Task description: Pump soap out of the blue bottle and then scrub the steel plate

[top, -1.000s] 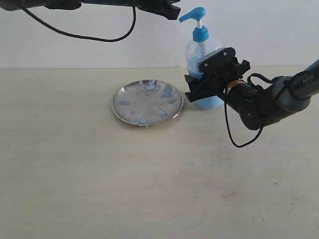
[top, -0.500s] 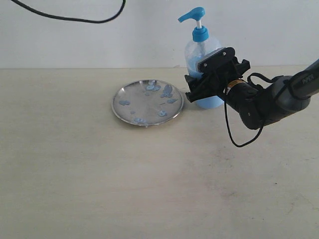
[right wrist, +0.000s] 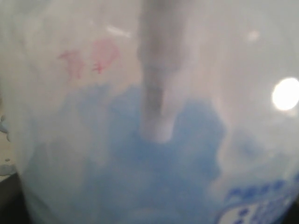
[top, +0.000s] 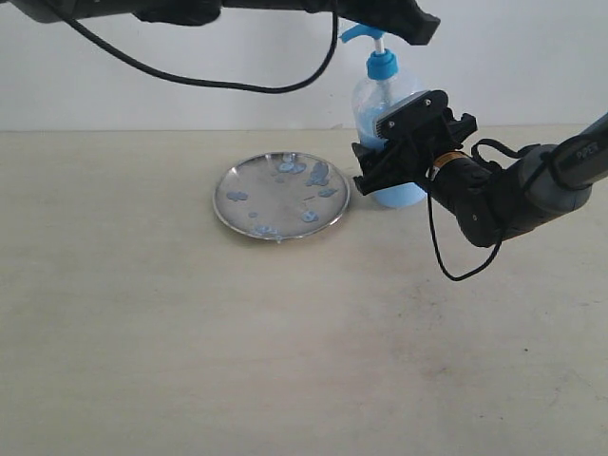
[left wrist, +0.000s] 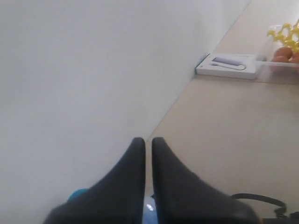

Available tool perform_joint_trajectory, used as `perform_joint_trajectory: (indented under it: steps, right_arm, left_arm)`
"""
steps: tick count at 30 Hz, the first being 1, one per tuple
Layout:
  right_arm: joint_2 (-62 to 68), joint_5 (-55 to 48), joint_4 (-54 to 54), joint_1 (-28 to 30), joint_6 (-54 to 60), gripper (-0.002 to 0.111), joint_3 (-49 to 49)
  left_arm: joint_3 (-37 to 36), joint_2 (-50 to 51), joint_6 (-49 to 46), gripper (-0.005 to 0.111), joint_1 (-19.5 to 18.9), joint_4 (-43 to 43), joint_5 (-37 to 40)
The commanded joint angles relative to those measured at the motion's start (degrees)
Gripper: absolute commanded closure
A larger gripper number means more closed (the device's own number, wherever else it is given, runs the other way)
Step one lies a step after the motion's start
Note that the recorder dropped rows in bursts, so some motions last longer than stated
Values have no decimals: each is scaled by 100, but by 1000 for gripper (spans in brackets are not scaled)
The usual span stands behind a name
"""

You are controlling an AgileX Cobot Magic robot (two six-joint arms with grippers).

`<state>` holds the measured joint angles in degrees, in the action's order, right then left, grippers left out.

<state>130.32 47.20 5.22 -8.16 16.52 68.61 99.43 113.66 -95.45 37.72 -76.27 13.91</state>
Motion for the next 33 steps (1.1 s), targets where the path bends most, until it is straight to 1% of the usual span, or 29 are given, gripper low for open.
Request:
perform_joint_trajectory:
  steps: [1,4,10,16,24,25,30,33]
  right_arm:
    - [106,-411,10,20,193,108,-44]
    - [106,-411,10,20,193,108,-44]
    - [106,-421,0,20,205,108,-44]
    - [106,-445,2,20,183,108,-44]
    - [106,-547,2,20,186,108,-44]
    - [106,-546,2,20,201,108,-44]
    - [106,-546,13,20,202,108,-44]
    - [106,-546,13,20,202,108,-44]
  left_arm:
    - [-22,84,-11,102,76,-68,-1204]
    - [-22,142,17,102,65,-120,-1545]
    - [-22,429,-15,102,75,-81,-1474]
    - [-22,502,-29,102,75,-81,-1436]
    - [37,606,-78,102,75,78,-1633]
    - [112,676,-78,102,75,78,-1777]
    - [190,712,-52,102,75,78,-2007]
    - [244,712,-37,102,75,78,-2017]
